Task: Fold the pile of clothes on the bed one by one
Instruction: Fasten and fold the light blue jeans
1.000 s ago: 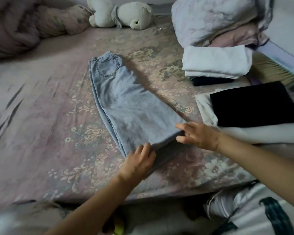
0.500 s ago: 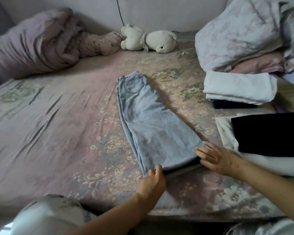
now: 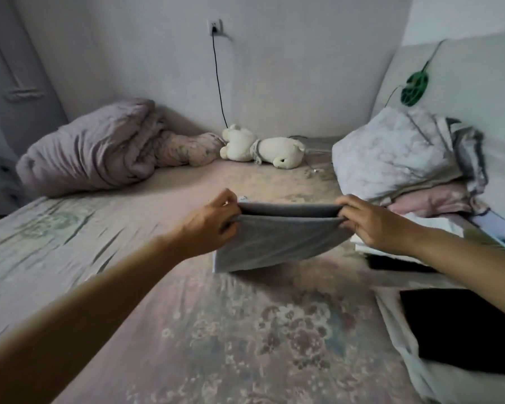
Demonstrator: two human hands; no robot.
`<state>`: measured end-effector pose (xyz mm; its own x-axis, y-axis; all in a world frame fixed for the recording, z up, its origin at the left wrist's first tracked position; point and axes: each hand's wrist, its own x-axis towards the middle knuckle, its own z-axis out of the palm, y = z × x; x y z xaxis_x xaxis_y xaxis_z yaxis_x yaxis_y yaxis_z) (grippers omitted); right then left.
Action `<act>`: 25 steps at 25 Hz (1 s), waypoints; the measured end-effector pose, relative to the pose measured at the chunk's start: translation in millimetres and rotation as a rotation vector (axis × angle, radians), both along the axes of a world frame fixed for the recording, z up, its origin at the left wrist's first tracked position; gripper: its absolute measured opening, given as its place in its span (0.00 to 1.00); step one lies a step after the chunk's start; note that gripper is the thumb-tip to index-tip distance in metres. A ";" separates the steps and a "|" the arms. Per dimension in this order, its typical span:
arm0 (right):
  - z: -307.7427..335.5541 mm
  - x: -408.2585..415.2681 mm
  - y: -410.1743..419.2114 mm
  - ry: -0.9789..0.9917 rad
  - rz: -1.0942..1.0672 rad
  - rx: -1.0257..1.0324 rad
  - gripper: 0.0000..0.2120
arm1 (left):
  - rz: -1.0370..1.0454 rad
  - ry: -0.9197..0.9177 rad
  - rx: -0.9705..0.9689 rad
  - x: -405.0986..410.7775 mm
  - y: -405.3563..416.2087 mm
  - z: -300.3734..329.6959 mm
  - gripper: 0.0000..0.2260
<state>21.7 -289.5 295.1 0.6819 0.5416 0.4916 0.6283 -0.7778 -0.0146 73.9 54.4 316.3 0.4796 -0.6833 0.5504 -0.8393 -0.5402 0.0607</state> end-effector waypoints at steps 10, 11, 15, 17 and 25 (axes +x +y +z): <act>290.4 64.7 33.4 -0.198 -0.143 0.270 0.05 | 0.111 -0.153 -0.565 70.6 12.7 261.8 0.13; 308.6 67.2 36.3 -0.235 -0.141 0.329 0.06 | 0.131 -0.077 -0.640 70.9 11.5 282.3 0.11; 349.5 73.0 39.2 -0.188 -0.111 0.683 0.09 | 0.067 0.163 -0.901 75.5 3.8 331.4 0.03; 364.5 75.3 41.3 -0.119 -0.045 0.885 0.09 | -0.001 0.246 -1.026 75.4 -2.5 345.1 0.04; 363.6 60.5 57.9 0.242 0.272 1.438 0.11 | -0.184 0.432 -1.294 72.6 -19.3 387.7 0.08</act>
